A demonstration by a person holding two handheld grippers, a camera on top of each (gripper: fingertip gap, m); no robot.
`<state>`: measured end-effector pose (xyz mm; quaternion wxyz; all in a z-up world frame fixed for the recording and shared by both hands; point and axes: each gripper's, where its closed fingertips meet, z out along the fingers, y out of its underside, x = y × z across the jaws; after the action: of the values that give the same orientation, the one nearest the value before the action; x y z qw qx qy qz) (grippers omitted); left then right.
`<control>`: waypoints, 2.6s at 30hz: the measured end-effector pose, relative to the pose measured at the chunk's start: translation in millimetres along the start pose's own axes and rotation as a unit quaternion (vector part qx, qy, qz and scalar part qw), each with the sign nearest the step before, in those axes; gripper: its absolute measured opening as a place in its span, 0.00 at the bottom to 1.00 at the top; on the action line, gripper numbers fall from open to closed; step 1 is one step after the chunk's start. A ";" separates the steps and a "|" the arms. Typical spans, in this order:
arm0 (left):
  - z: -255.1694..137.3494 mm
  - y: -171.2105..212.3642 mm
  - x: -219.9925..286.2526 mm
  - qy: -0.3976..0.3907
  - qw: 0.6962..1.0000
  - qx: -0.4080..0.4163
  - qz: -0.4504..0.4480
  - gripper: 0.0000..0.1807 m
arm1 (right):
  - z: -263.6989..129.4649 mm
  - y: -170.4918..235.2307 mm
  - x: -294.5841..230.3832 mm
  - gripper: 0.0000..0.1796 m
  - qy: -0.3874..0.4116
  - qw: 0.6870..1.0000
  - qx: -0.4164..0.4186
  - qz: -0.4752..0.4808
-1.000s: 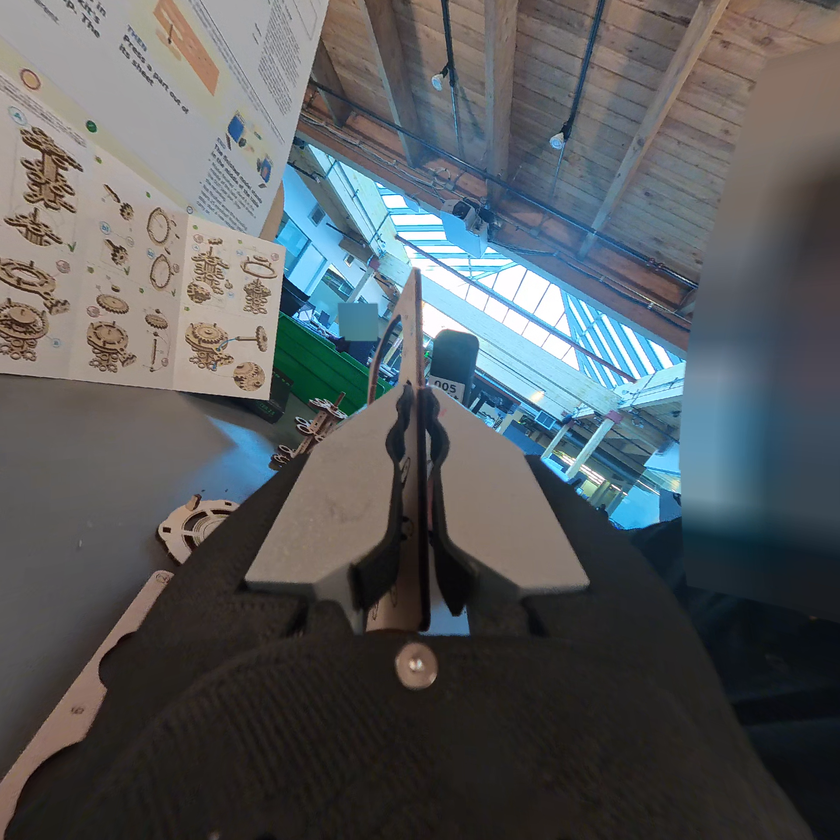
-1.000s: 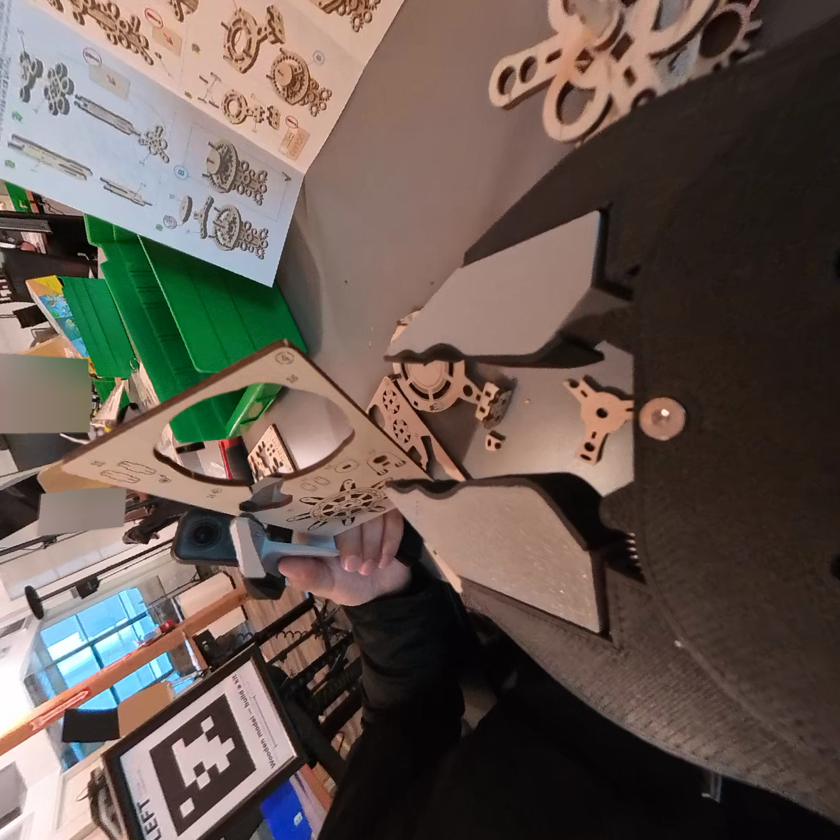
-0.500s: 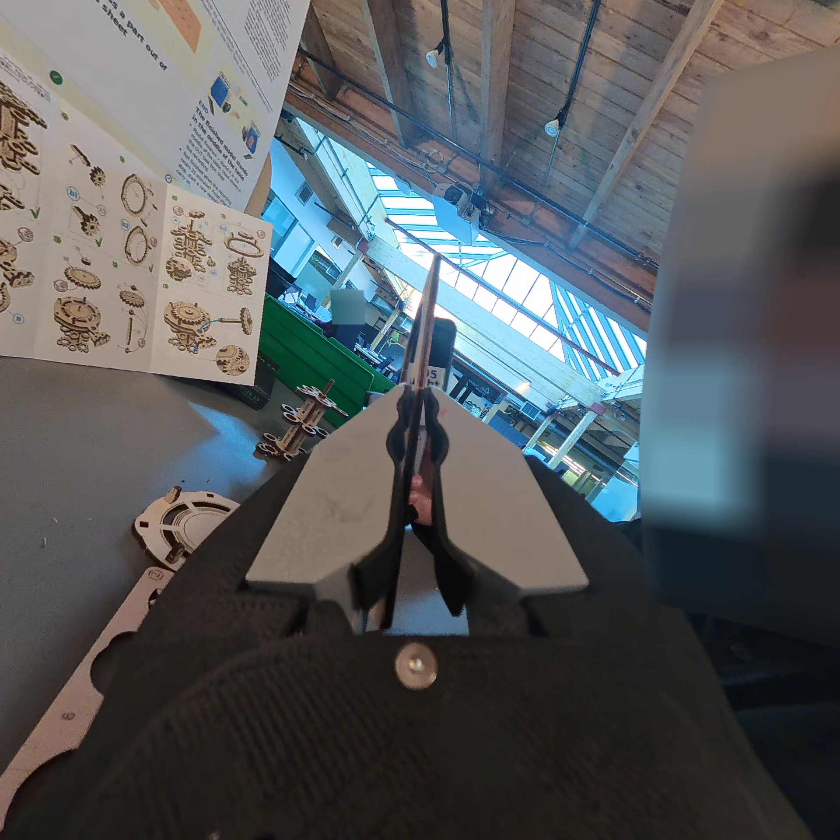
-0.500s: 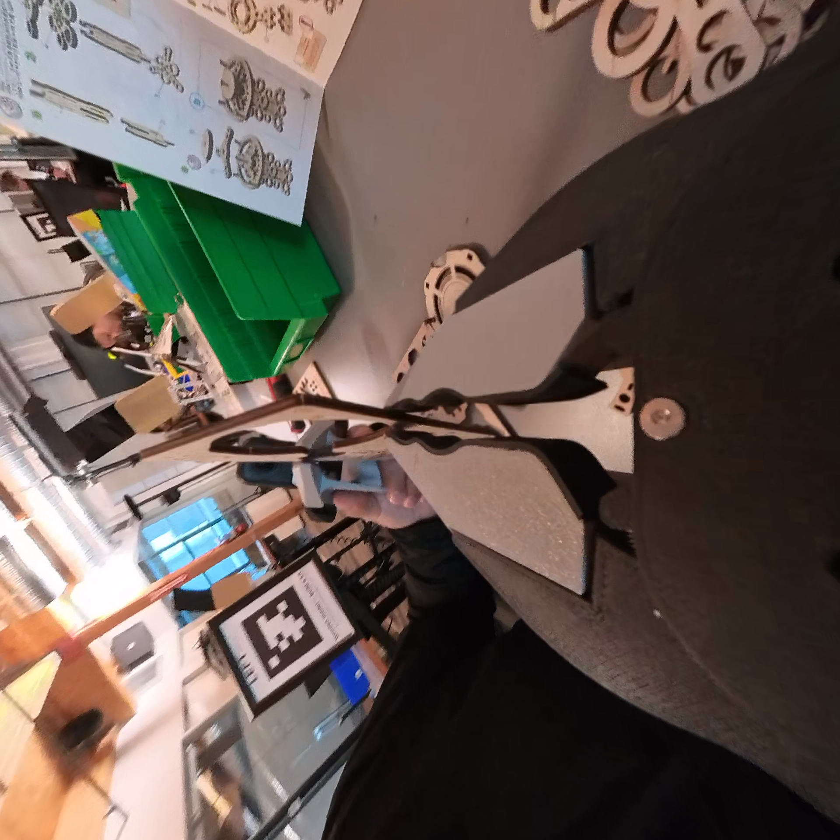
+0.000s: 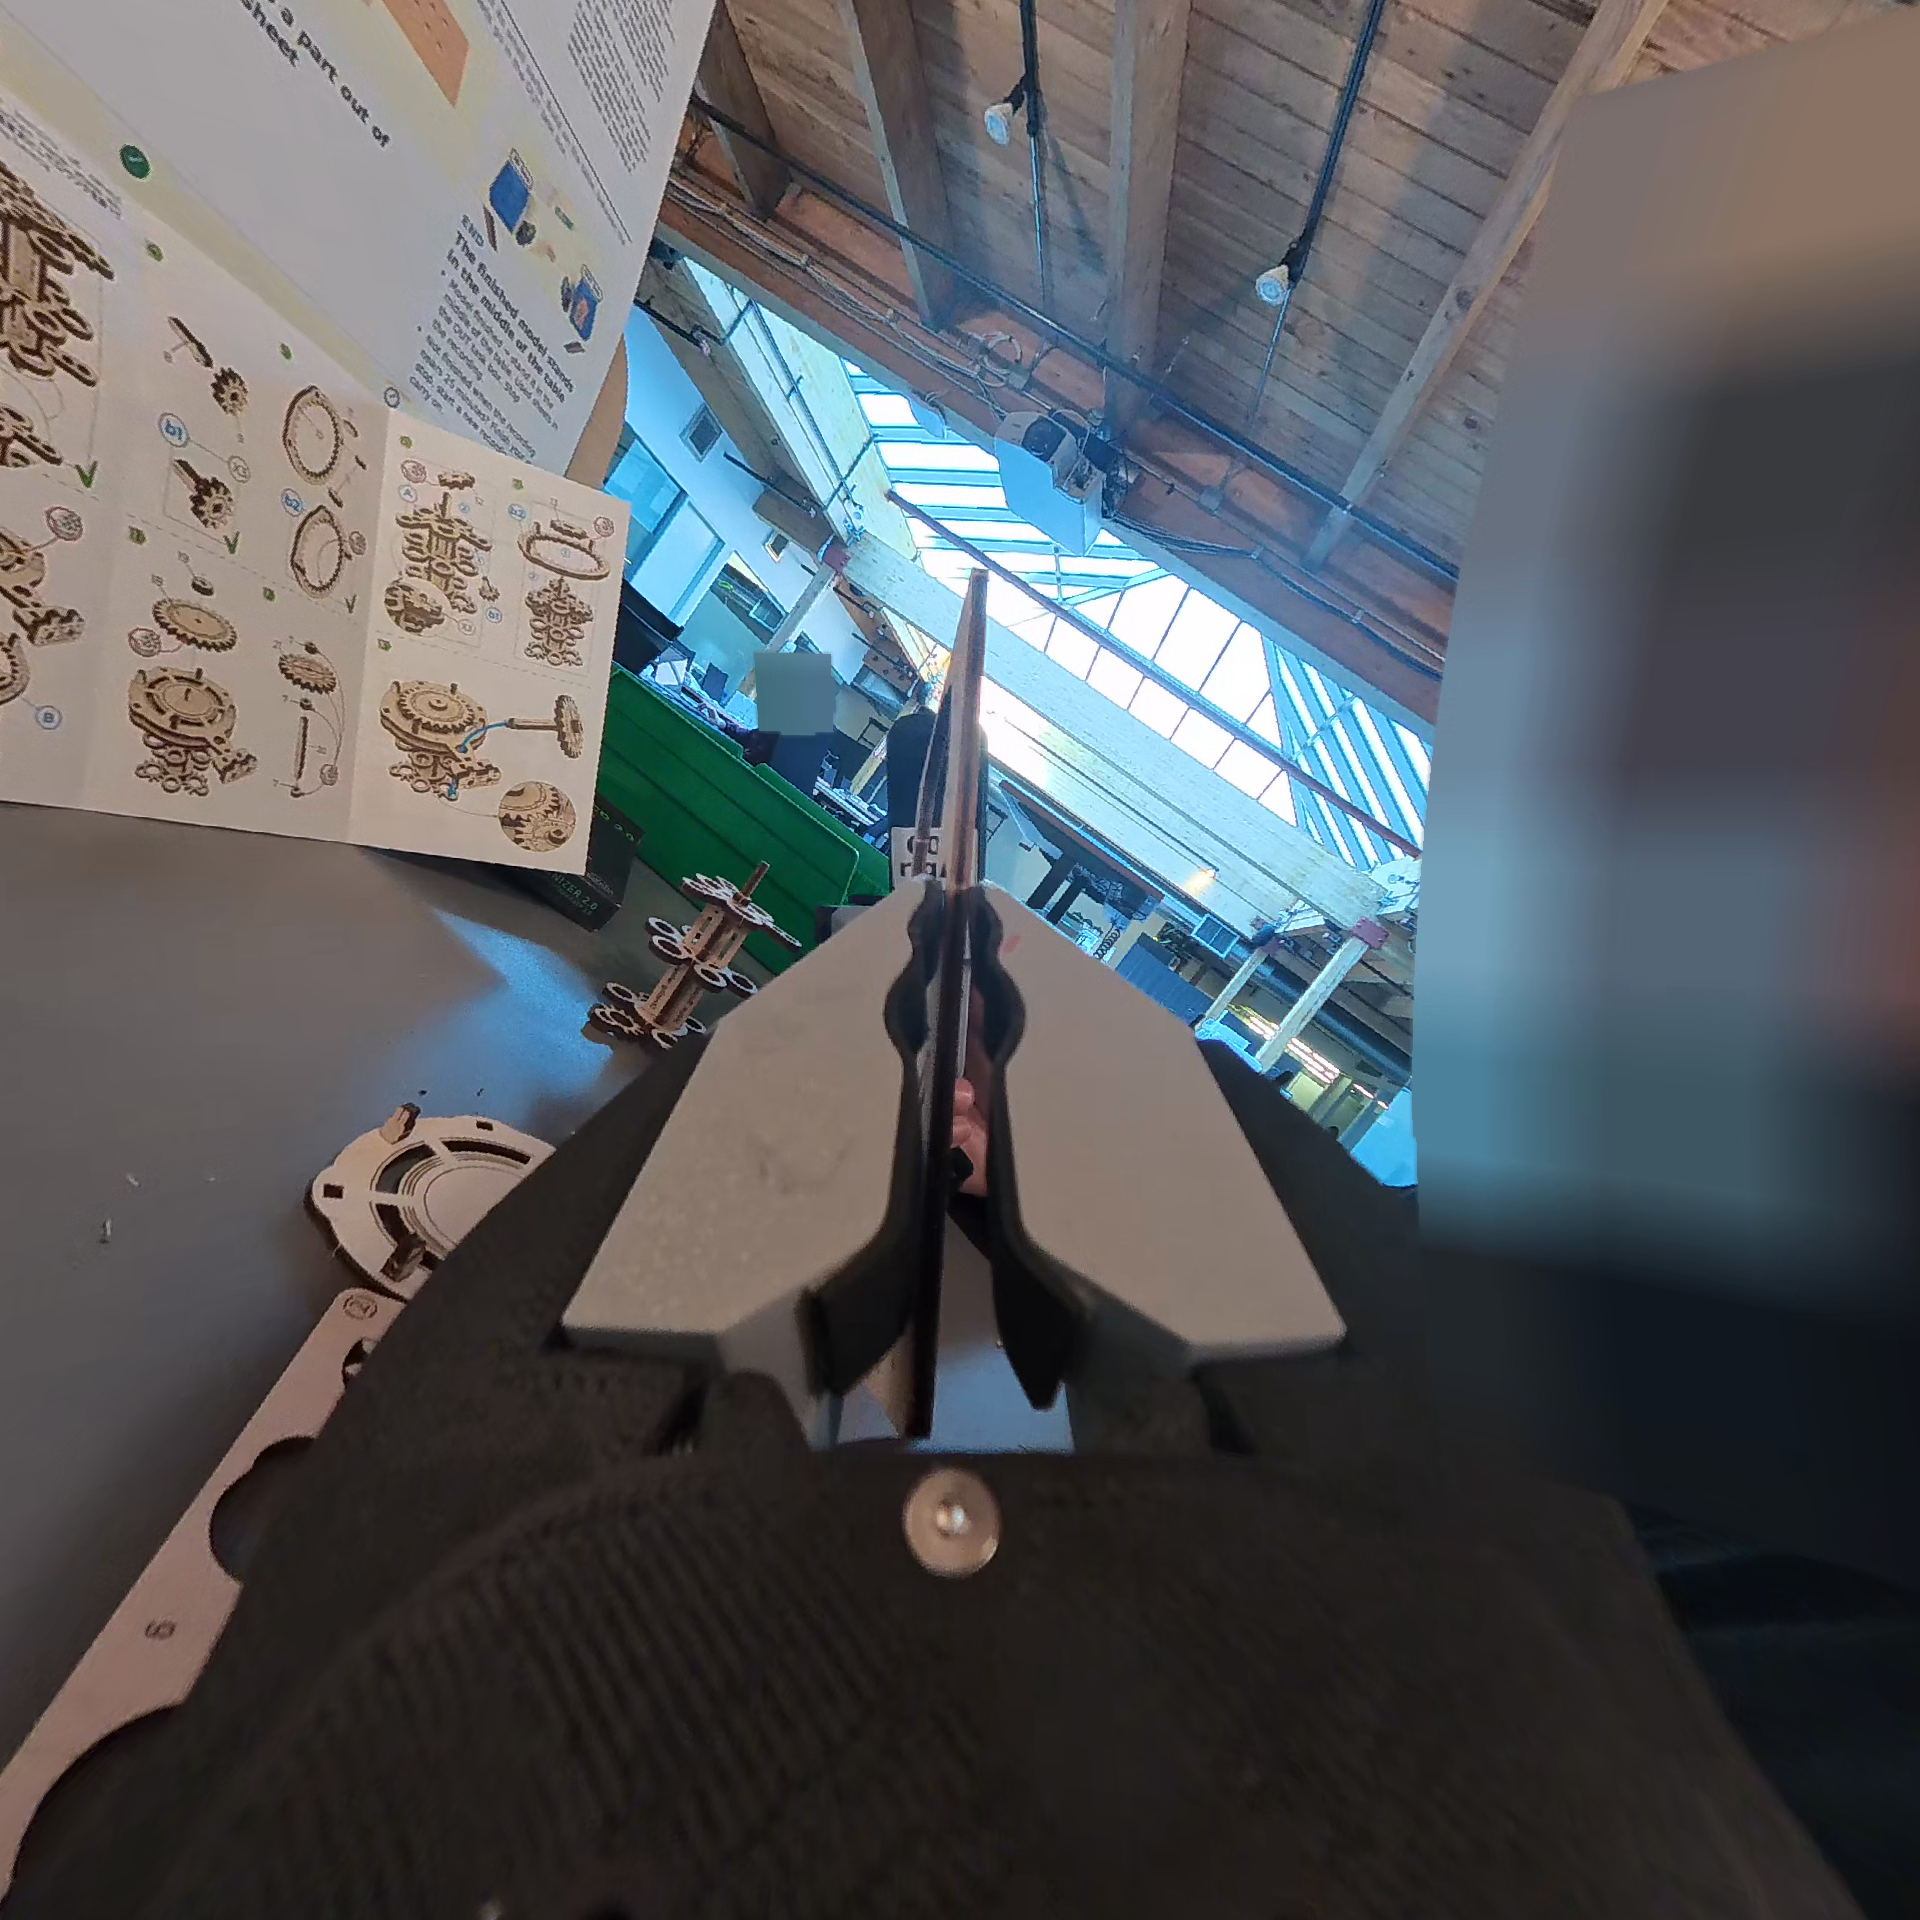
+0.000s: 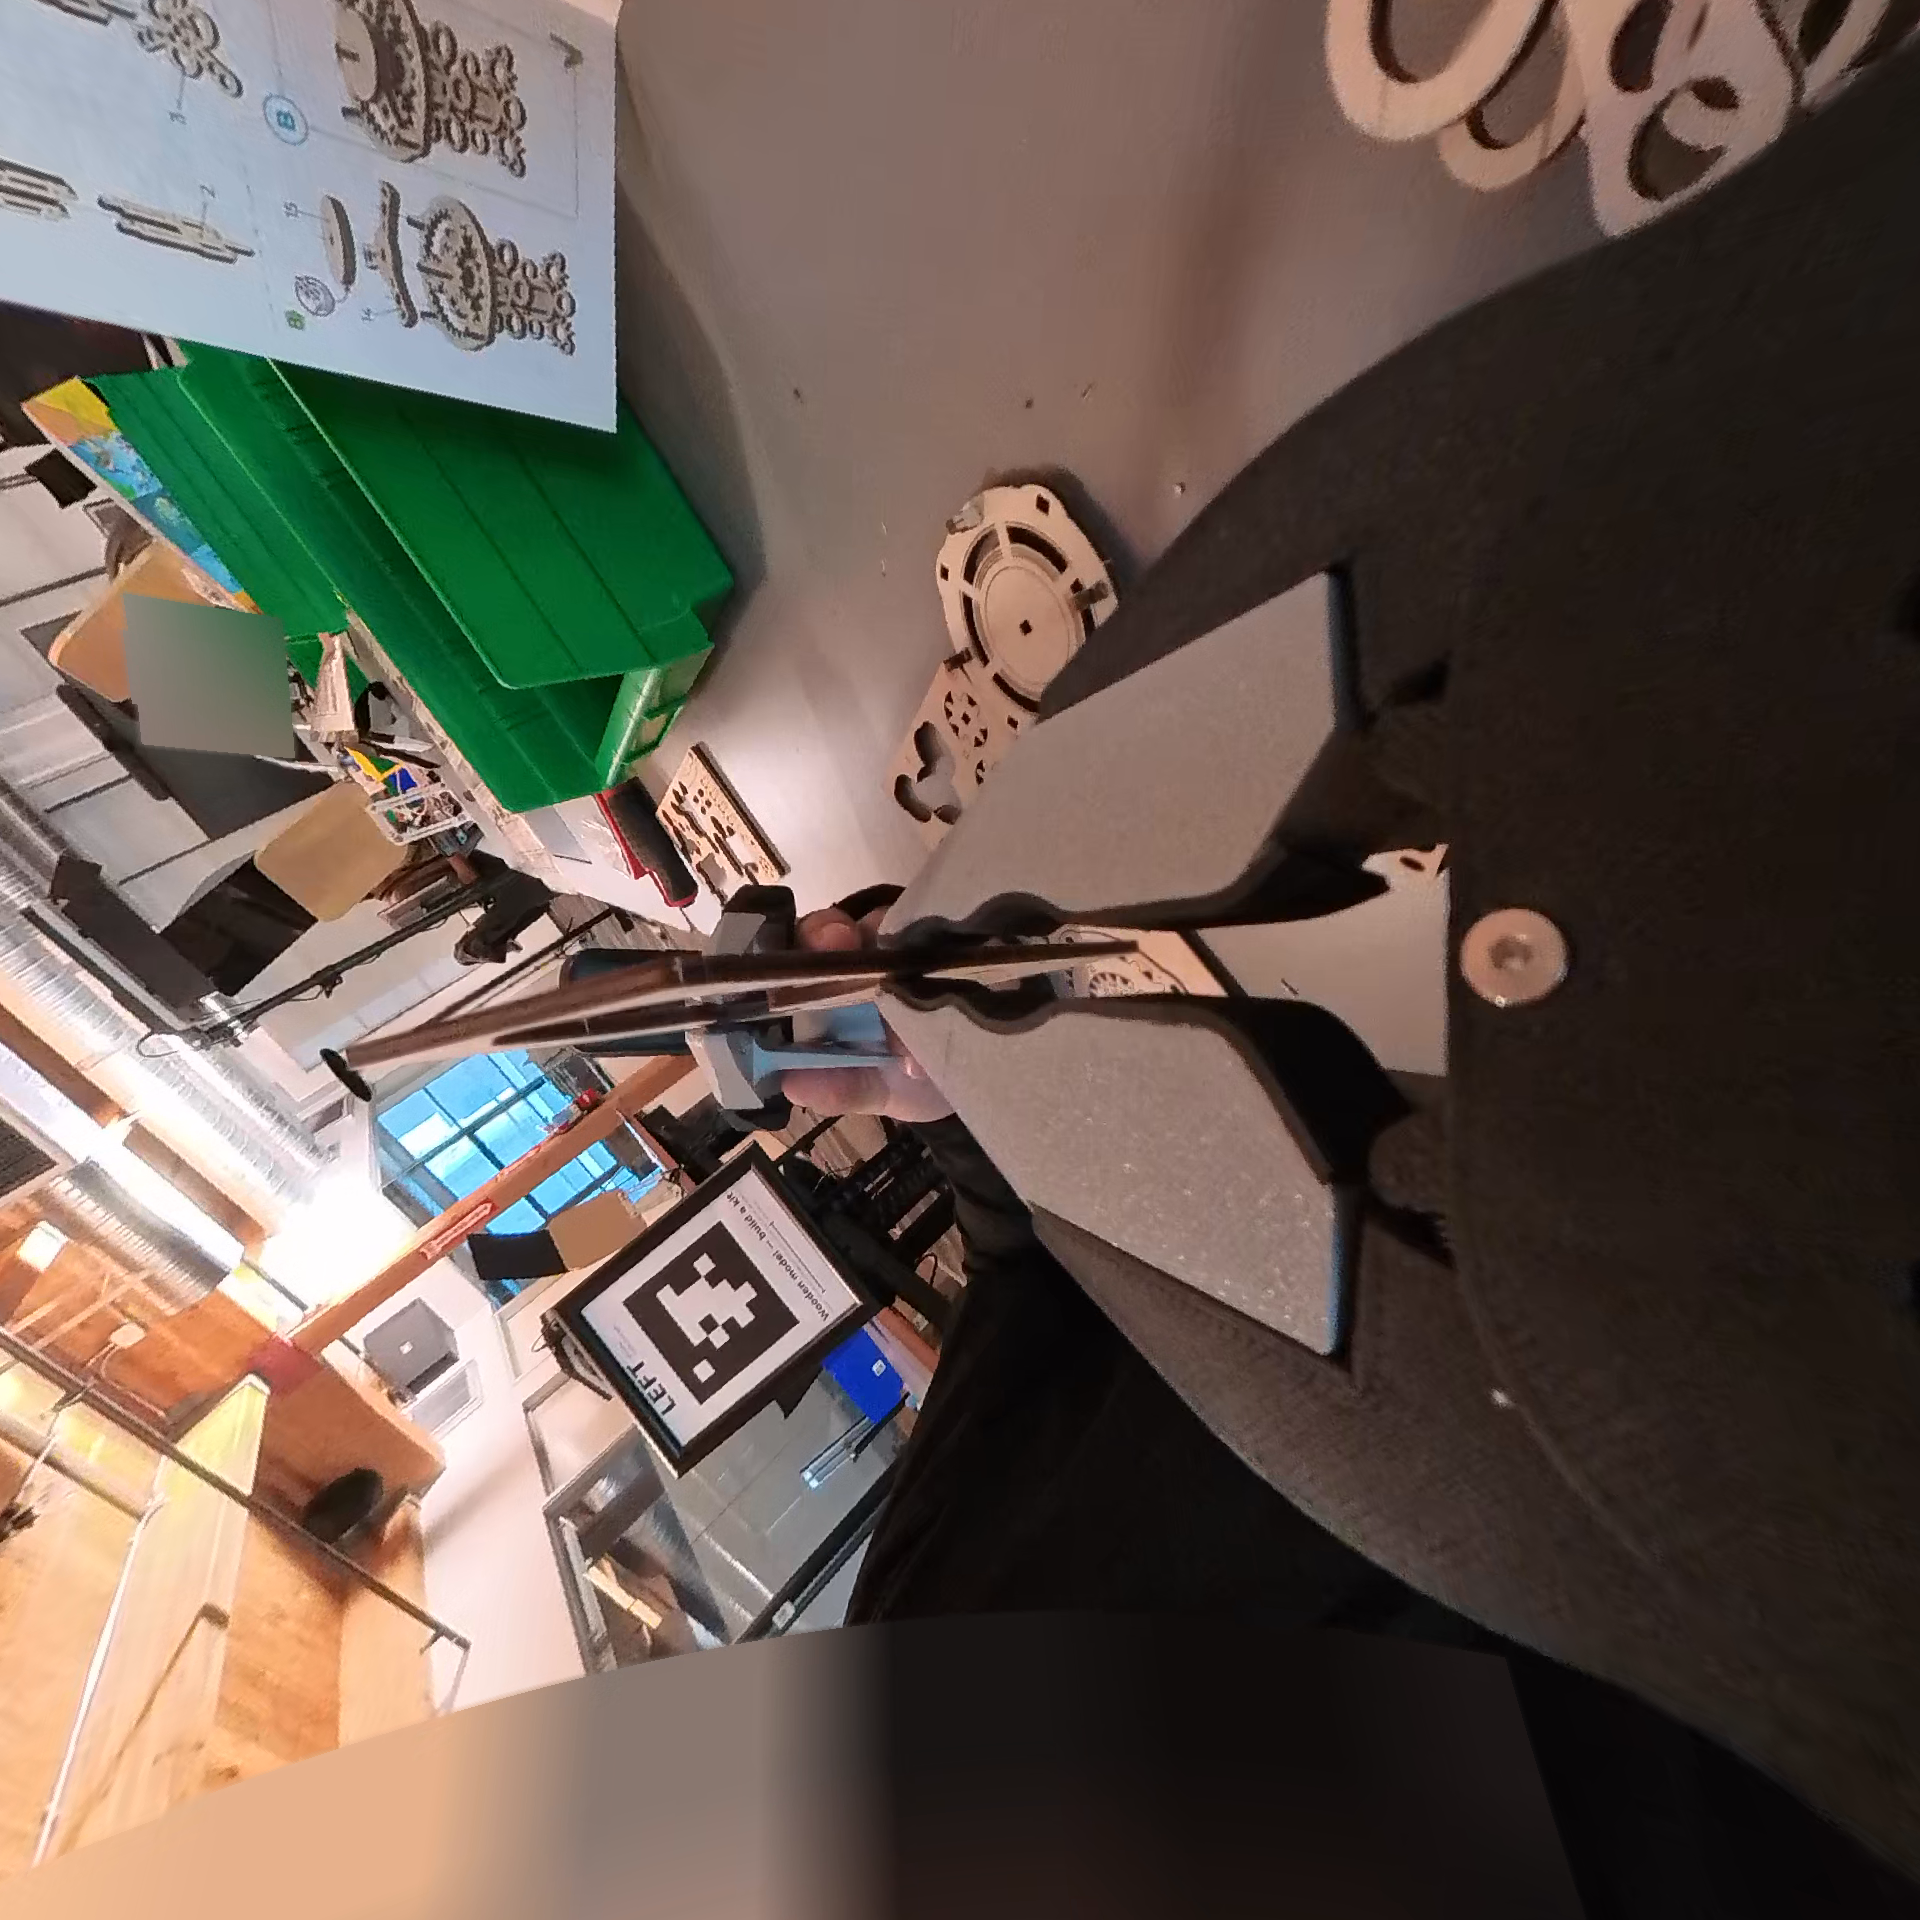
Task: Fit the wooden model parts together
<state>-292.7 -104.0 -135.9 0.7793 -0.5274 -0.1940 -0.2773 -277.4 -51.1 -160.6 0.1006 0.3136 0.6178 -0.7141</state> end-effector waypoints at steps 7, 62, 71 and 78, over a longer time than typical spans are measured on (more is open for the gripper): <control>-0.3 -0.6 0.8 0.002 1.000 0.002 0.001 0.00 | 0.3 0.4 -3.9 0.00 -0.022 0.999 -0.003 0.031; 21.5 26.1 -6.2 -0.114 0.971 -0.099 0.187 0.01 | 25.6 -28.6 -5.8 0.00 0.179 0.969 0.013 -0.168; 24.1 31.1 -4.9 -0.128 0.960 -0.111 0.223 0.01 | 23.0 -27.9 -5.6 0.00 0.190 0.969 0.014 -0.159; 23.8 26.1 -1.1 -0.060 0.994 -0.065 0.070 0.01 | 26.3 -33.3 -10.8 0.00 0.049 0.996 0.064 -0.025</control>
<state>-277.1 -74.1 -146.5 0.7480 -0.6047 -0.1843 -0.2021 -295.2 -71.4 -126.1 0.0317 0.3386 0.5826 -0.7382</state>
